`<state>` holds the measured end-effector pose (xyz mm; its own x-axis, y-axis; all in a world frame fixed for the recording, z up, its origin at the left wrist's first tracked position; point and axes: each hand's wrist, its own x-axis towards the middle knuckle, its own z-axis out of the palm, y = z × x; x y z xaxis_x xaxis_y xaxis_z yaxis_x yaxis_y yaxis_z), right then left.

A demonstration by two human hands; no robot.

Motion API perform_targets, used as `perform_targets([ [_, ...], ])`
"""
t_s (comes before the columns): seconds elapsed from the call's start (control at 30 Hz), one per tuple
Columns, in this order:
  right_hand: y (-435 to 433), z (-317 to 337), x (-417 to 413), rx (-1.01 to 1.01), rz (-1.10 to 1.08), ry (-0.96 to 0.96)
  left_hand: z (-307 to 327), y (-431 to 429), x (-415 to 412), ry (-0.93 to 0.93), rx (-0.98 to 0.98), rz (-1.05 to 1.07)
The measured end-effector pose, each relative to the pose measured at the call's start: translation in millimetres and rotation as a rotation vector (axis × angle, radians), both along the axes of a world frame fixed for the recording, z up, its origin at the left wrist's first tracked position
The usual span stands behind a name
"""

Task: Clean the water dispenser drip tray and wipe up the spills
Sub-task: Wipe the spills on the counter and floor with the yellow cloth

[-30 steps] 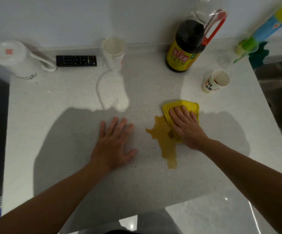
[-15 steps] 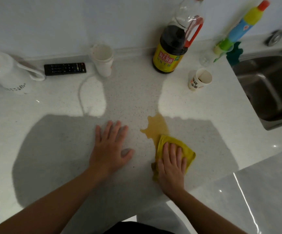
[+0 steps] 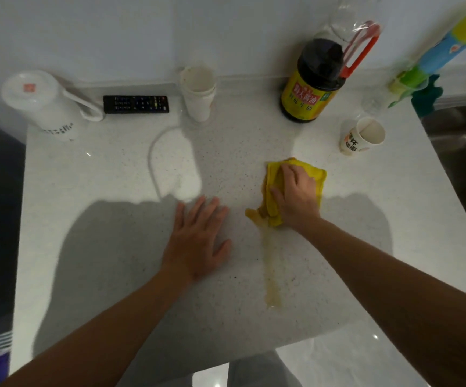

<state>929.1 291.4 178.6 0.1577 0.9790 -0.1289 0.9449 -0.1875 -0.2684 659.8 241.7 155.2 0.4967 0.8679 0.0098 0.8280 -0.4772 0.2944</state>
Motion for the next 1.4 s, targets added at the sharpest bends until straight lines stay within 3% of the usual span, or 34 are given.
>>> perform_targets([
  [0.2, 33.9, -2.4, 0.1, -0.126, 0.480, -0.177, -0.9, 3.4, -16.1, -0.224, 0.003, 0.115],
  [0.33, 13.7, -2.0, 10.5, -0.067, 0.667, -0.212, -0.6, 1.9, -57.8, -0.079, 0.059, 0.007],
  [0.47, -57.0, -6.9, 12.2, -0.110, 0.598, -0.170, 2.6, -1.7, -85.2, 0.059, 0.032, -0.104],
  [0.6, -122.9, -9.8, 14.3, -0.179, 0.207, -0.076, 8.3, -1.1, -81.7, 0.083, -0.004, -0.109],
  [0.77, -87.6, -5.2, 8.5, -0.217, 0.109, -0.148, 10.2, -1.2, -82.0, 0.083, -0.033, -0.105],
  [0.9, 2.6, -4.2, 10.4, -0.195, 0.250, -0.187, 12.2, -0.1, -80.3, 0.095, -0.012, -0.115],
  [1.07, 75.1, -4.2, 18.3, -0.221, 0.707, -0.276, 6.9, -1.5, -79.6, 0.058, 0.038, -0.088],
  [1.27, 50.8, 1.0, 31.5, -0.181, 1.002, -0.308, 1.0, -2.8, -81.0, 0.071, 0.046, -0.098],
  [1.4, -13.9, 3.3, 46.1, -0.202, 0.933, -0.266, 2.7, -2.9, -81.2, 0.097, 0.024, -0.112],
])
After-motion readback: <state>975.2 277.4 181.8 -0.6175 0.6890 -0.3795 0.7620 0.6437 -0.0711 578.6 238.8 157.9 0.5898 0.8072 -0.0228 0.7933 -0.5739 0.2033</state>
